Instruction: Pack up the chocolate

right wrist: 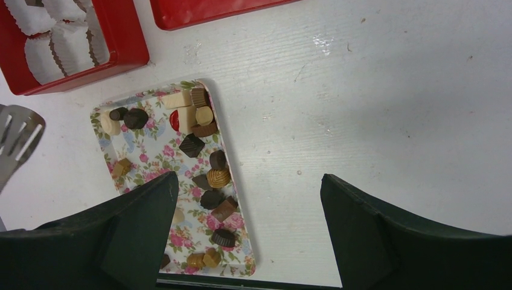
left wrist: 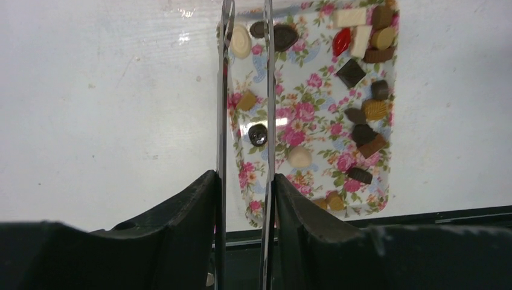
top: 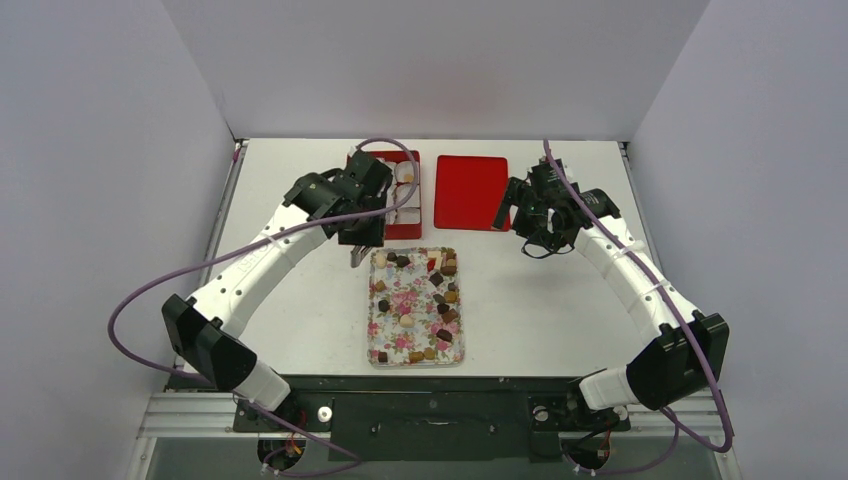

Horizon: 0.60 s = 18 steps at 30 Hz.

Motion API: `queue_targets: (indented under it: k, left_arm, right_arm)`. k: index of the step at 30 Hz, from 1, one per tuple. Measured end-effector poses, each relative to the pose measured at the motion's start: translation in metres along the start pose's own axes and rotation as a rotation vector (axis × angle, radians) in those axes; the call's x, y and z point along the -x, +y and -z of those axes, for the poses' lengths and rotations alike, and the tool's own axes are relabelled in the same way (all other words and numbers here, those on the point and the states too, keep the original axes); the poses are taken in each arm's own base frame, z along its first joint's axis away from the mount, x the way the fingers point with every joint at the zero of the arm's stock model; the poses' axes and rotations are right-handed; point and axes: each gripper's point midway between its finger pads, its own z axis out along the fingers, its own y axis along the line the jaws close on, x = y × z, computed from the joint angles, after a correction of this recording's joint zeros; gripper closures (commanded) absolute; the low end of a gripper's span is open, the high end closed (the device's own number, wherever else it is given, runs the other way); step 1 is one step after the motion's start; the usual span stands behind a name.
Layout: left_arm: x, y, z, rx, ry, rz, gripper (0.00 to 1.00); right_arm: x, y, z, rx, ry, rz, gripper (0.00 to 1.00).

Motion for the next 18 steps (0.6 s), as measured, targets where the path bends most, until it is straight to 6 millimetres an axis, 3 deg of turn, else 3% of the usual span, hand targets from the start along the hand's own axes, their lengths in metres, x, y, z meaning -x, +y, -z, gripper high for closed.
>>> queue_targets:
  k: [10, 18]
  left_arm:
    - [-0.064, 0.015, -0.004, 0.012, 0.119, -0.054, 0.54]
    - [-0.084, 0.013, -0.010, -0.001, 0.171, -0.087, 0.55]
  right_arm:
    - [0.000, 0.000, 0.000, 0.000, 0.001, 0.000, 0.17]
    - [-0.002, -0.001, -0.001, -0.003, 0.005, -0.001, 0.17]
